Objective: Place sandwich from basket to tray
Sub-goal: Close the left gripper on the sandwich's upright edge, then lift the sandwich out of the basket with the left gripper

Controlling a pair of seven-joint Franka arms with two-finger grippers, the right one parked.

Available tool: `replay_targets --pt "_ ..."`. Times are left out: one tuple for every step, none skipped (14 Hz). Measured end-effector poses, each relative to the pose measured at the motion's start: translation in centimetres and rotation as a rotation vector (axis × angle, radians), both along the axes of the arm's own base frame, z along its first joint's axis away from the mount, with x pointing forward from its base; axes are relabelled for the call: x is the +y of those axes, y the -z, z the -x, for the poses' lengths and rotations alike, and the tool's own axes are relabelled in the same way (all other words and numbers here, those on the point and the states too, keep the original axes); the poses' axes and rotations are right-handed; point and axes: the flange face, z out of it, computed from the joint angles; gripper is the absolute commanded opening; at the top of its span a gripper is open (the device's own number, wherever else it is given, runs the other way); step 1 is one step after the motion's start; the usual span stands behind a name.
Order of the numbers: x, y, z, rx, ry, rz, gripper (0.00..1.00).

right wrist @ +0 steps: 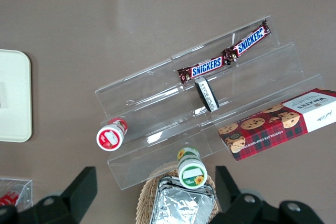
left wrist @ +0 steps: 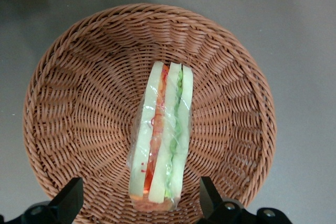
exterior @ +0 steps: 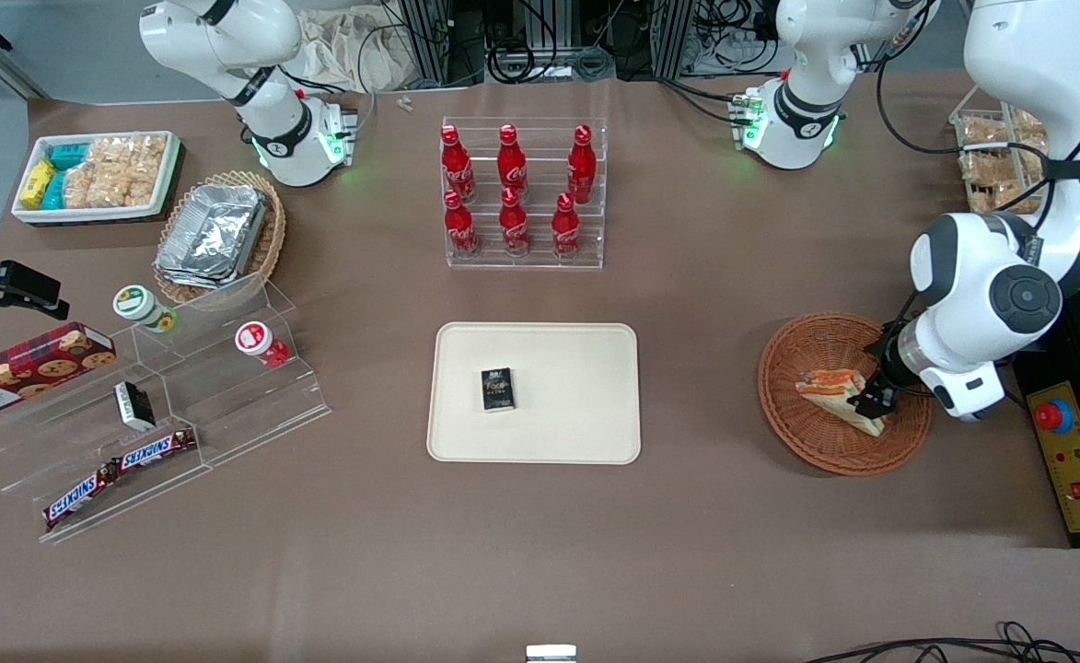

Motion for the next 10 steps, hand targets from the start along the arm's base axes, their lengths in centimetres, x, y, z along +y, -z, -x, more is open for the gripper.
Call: replay_targets --pt "-0.1 0.3 -0.1 -0.003 -0.017 0.001 1.00" --pt "-0.1 0.6 -0.1 -0.003 -0.030 0.002 1.00" --pt "-0.2 1.0 -0.2 -0.004 -0.045 0.004 1.00" --pt "-0.2 1.4 -0.3 -0.008 -0.063 0.006 1.00" --pt "-0.3 1.9 -0.3 -0.010 -0.074 0.008 1.00" --pt "-0.3 2.5 -0.3 -0.004 -0.081 0.010 1.00" --pt "-0.3 3.0 -0.3 0.002 -0.085 0.011 1.00" --pt "-0.3 3.4 -0.3 0.006 -0.088 0.012 0.99" --pt "-0.3 3.7 -0.3 0.009 -0.089 0.012 0.85" --pt "-0.3 3.9 -0.2 0.012 -0.091 0.013 0.55"
